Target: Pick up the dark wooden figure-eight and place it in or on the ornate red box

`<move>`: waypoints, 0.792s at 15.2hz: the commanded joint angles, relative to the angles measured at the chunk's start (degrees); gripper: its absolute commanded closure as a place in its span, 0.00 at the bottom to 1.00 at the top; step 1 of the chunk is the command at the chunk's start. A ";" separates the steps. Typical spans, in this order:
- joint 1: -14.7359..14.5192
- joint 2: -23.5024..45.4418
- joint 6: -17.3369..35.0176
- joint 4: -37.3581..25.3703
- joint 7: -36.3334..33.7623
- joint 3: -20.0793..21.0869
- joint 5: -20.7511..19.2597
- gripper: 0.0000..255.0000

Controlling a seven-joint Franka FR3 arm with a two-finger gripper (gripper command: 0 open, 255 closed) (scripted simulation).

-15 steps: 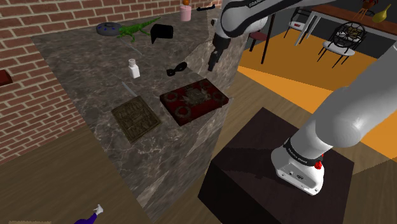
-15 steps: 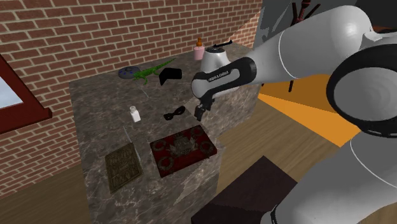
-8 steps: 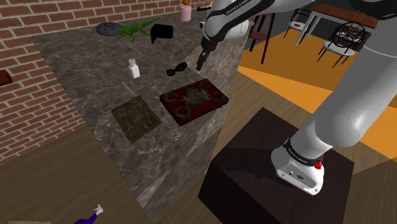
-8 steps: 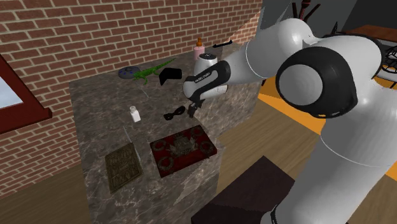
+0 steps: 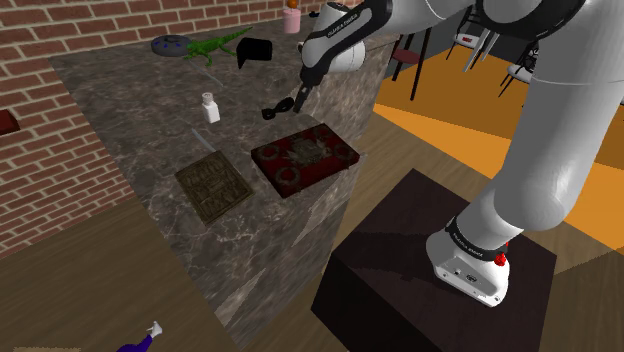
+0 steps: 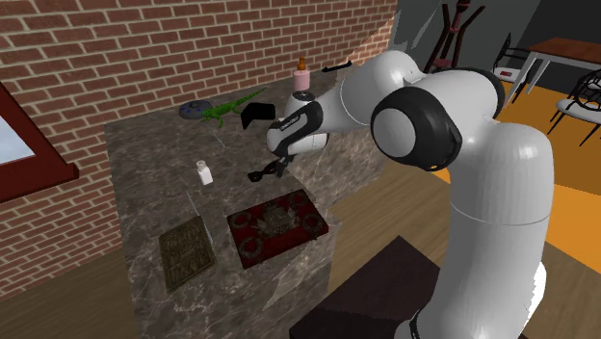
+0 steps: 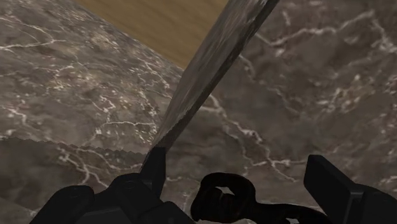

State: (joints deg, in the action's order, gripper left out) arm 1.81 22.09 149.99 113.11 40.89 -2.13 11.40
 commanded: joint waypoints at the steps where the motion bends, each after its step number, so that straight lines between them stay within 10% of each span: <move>1: 0.03 1.66 0.75 -1.03 0.17 0.20 0.21 0.00; 12: 0.09 4.19 2.31 -2.00 0.42 0.51 0.56 0.00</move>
State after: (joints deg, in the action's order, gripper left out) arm 1.90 26.27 152.30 111.12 41.31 -1.63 11.96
